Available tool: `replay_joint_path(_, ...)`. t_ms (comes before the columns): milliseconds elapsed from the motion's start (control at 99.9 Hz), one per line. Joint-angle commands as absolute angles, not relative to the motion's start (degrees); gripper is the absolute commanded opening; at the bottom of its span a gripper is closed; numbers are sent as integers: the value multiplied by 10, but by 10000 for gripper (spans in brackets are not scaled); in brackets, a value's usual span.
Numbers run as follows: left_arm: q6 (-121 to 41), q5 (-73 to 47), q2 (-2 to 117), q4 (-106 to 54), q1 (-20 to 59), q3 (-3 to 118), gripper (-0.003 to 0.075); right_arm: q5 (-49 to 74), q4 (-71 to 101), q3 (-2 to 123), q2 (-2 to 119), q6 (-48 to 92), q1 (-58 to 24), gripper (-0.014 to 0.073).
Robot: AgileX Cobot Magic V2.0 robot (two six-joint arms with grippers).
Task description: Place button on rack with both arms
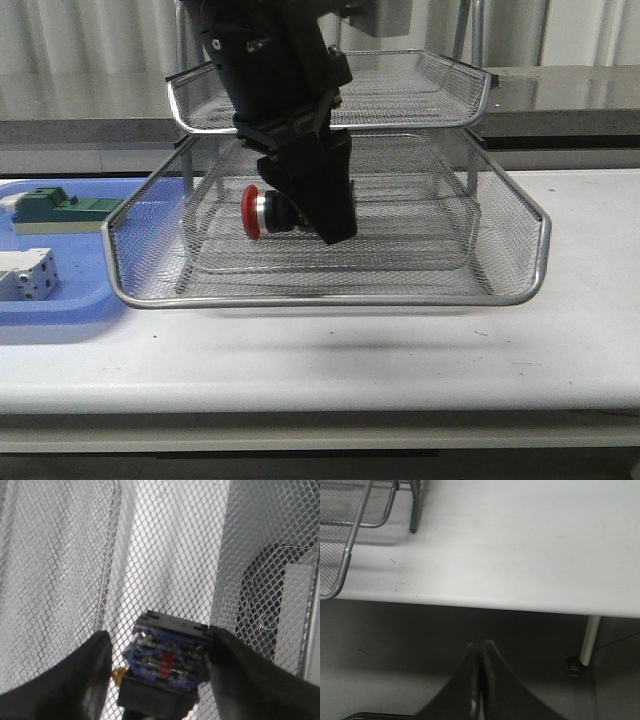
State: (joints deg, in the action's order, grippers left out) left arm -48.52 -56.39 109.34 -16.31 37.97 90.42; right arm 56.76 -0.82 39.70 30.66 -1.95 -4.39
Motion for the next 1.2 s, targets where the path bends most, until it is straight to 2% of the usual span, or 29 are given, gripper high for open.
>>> replay_joint_path(0, -480, -557, 1062, -174, 385, 926, 405, 536, -12, 416, 308, -20, -43, -70)
replay_joint_path(240, -480, -591, 1062, -181, 386, 965, 485, 536, -12, 416, 308, -20, -43, -70)
replay_joint_path(471, -474, -658, 1062, -184, 387, 1012, 484, 536, -12, 416, 308, -20, -43, -70)
replay_joint_path(661, -402, -712, 1059, -159, 378, 1079, 484, 536, -12, 416, 308, -20, -43, -70)
replay_joint_path(851, -343, -724, 1037, -131, 337, 1100, 482, 536, -12, 416, 308, -20, -43, -70)
replay_joint_path(1191, -295, -726, 970, -131, 217, 1099, 480, 536, -12, 416, 308, -20, -43, -70)
